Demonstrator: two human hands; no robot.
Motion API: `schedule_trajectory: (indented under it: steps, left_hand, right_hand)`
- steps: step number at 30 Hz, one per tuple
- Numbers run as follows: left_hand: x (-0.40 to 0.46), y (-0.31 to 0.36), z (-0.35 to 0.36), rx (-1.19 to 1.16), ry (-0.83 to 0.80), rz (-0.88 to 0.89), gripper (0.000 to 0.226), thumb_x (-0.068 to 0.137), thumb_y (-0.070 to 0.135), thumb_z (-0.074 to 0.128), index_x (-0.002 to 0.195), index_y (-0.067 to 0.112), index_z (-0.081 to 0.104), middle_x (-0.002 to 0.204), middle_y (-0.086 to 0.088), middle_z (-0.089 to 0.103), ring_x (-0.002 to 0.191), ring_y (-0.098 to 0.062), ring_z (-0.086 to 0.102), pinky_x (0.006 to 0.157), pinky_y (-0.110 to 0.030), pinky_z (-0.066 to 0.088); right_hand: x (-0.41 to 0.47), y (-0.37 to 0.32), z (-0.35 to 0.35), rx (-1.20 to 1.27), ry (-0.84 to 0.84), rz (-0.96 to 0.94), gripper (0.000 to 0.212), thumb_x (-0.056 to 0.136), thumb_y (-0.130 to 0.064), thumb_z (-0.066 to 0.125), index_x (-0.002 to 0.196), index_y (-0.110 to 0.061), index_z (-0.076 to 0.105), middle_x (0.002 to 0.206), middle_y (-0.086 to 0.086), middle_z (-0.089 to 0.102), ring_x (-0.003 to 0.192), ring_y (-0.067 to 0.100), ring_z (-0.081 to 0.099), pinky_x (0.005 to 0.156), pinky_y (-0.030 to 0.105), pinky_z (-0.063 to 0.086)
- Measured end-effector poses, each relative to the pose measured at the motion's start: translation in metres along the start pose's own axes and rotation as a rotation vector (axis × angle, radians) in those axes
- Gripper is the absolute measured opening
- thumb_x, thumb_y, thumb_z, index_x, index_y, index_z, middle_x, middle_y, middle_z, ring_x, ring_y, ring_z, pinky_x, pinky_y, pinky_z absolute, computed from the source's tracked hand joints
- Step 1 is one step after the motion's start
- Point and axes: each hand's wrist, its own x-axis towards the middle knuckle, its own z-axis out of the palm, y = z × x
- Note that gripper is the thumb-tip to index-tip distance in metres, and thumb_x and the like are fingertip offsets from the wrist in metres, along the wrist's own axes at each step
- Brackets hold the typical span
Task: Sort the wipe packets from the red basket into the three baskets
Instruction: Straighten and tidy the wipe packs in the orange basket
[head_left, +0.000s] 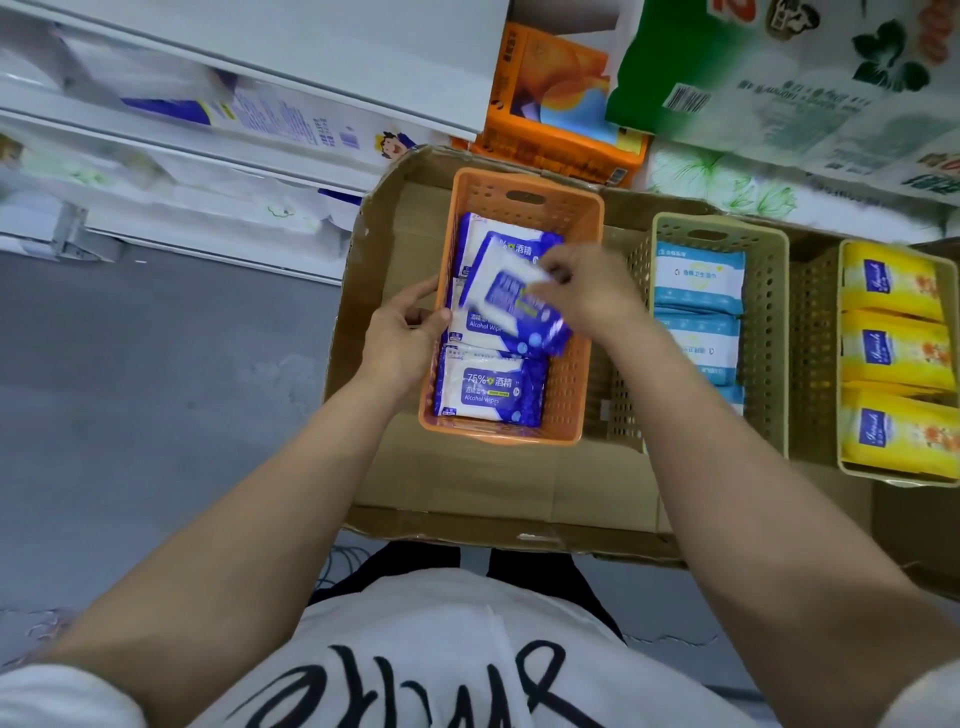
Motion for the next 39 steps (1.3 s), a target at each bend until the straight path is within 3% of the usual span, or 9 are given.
schedule_trajectory:
  steps: [3,5,13,17,22,27,34,36,39]
  left_hand:
    - [0.0,0.0,0.0,0.008,0.004,0.001,0.041,0.097,0.024,0.061,0.137,0.03,0.053,0.11,-0.006,0.066,0.096,-0.013,0.071,0.061,-0.023,0.057]
    - [0.0,0.0,0.0,0.022,0.003,-0.002,0.042,0.096,0.025,0.061,0.137,0.03,0.053,0.111,-0.003,0.066,0.097,-0.013,0.07,0.062,-0.024,0.058]
    - [0.0,-0.001,0.001,0.047,0.014,-0.003,0.044,0.095,0.029,0.062,0.137,0.034,0.051,0.113,-0.001,0.067,0.098,-0.013,0.071,0.066,-0.028,0.059]
    - [-0.001,-0.001,0.002,0.056,0.017,-0.003,0.045,0.094,0.03,0.063,0.137,0.033,0.051,0.114,0.0,0.067,0.099,-0.013,0.071,0.068,-0.03,0.059]
    - [-0.002,0.001,0.002,0.048,0.013,-0.005,0.046,0.094,0.03,0.062,0.138,0.032,0.05,0.113,0.001,0.067,0.098,-0.013,0.07,0.067,-0.028,0.058]
    - [-0.001,0.0,0.002,0.041,0.007,-0.003,0.044,0.095,0.027,0.062,0.138,0.03,0.051,0.111,0.001,0.067,0.1,-0.014,0.07,0.066,-0.025,0.057]
    - [0.0,-0.001,0.002,0.037,0.01,-0.011,0.043,0.096,0.026,0.061,0.138,0.03,0.051,0.11,0.002,0.067,0.098,-0.011,0.07,0.062,-0.022,0.057]
    - [0.001,-0.001,0.002,0.035,0.011,-0.013,0.042,0.096,0.027,0.061,0.137,0.031,0.051,0.108,0.003,0.068,0.096,-0.009,0.071,0.062,-0.022,0.057]
    - [0.002,-0.001,0.002,0.036,0.01,-0.017,0.042,0.096,0.026,0.061,0.137,0.031,0.051,0.108,0.004,0.067,0.097,-0.01,0.07,0.062,-0.022,0.057]
  right_hand:
    - [-0.023,-0.004,0.041,-0.169,-0.346,-0.07,0.027,0.087,-0.032,0.072,0.111,-0.018,0.07,0.11,0.003,0.068,0.102,0.023,0.063,0.081,0.03,0.047]
    - [-0.035,-0.005,0.062,-0.186,-0.398,-0.069,0.031,0.09,-0.032,0.069,0.118,-0.018,0.067,0.119,0.002,0.066,0.108,0.022,0.06,0.084,0.031,0.048]
    - [-0.054,-0.002,0.083,-0.223,-0.048,-0.097,0.03,0.086,-0.03,0.072,0.111,-0.02,0.06,0.118,0.002,0.062,0.115,0.021,0.049,0.087,0.035,0.048]
    - [-0.059,-0.002,0.089,-0.151,-0.074,-0.102,0.037,0.089,-0.033,0.07,0.121,-0.018,0.058,0.127,0.003,0.06,0.121,0.02,0.051,0.093,0.034,0.049]
    - [-0.052,-0.005,0.082,-0.13,0.12,-0.092,0.047,0.093,-0.029,0.065,0.137,-0.02,0.051,0.135,0.006,0.052,0.129,0.022,0.043,0.1,0.037,0.047]
    - [-0.035,-0.001,0.081,-0.131,0.035,-0.061,0.044,0.094,-0.025,0.063,0.137,-0.022,0.051,0.136,0.005,0.048,0.131,0.021,0.04,0.1,0.04,0.048]
    - [-0.023,-0.006,0.073,-0.147,0.07,-0.035,0.049,0.093,-0.03,0.065,0.139,-0.024,0.048,0.139,0.004,0.045,0.133,0.02,0.038,0.101,0.038,0.048]
    - [-0.019,-0.008,0.069,-0.16,0.129,-0.028,0.055,0.095,-0.035,0.061,0.146,-0.028,0.041,0.149,0.004,0.037,0.14,0.023,0.03,0.106,0.038,0.041]
    - [-0.009,-0.009,0.064,-0.162,0.039,0.023,0.061,0.097,-0.039,0.056,0.152,-0.034,0.03,0.163,0.004,0.016,0.151,0.024,0.01,0.115,0.041,0.03]
